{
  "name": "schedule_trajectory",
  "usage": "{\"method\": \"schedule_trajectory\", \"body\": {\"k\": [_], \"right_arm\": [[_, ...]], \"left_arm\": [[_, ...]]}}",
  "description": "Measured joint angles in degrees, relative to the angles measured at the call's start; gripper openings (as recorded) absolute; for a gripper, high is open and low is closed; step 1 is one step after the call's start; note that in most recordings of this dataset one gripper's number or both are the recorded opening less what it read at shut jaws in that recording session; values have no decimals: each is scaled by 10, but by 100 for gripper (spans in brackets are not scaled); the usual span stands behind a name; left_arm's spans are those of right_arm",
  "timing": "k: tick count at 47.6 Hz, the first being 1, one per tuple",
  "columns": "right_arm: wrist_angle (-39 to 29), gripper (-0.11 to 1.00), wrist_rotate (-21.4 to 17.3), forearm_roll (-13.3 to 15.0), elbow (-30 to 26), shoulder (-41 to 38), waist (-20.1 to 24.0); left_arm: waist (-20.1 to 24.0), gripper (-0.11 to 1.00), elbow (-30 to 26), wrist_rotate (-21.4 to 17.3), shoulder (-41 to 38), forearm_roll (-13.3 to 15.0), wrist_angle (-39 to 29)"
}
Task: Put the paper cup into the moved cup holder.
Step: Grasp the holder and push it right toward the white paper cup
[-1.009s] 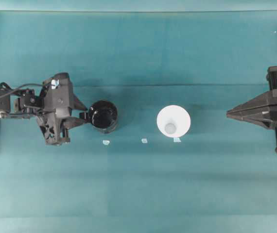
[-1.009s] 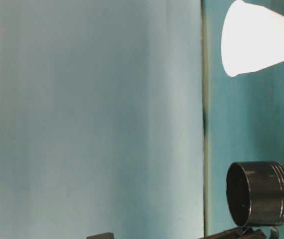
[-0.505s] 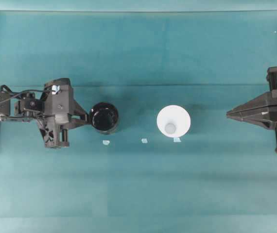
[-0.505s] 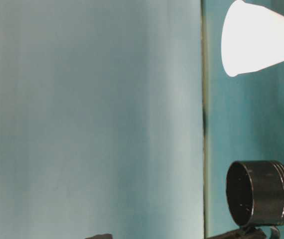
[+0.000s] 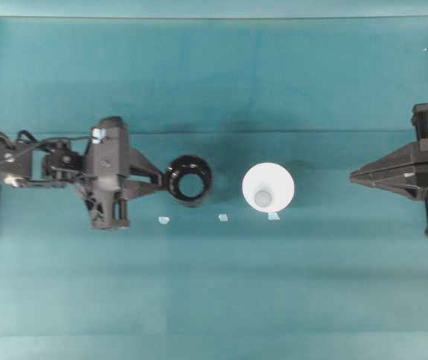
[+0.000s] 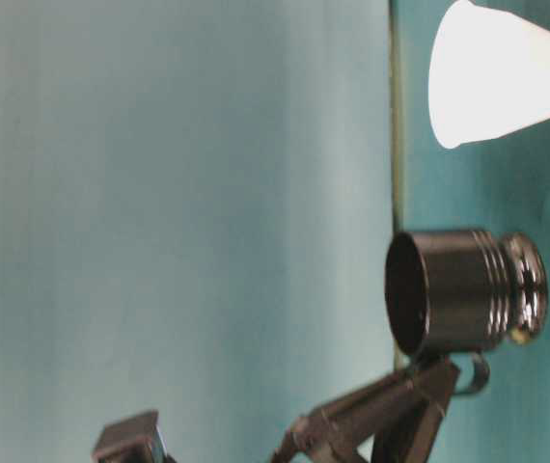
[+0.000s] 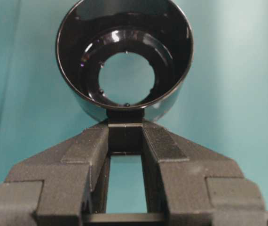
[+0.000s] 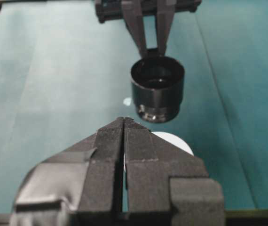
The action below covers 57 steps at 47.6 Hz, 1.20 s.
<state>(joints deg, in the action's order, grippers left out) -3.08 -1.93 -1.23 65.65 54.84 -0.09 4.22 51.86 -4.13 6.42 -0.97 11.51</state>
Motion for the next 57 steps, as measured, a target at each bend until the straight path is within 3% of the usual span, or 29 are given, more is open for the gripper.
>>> {"method": "schedule_trajectory", "body": {"k": [22,57], "right_arm": [[-1,1,0,1,0,0,0],[-8,1,0,0,0,0,0]], "left_arm": [[-22,20,-62,-1,-62,0,0],[-33,20,-70,4,-98,1,-2]]}}
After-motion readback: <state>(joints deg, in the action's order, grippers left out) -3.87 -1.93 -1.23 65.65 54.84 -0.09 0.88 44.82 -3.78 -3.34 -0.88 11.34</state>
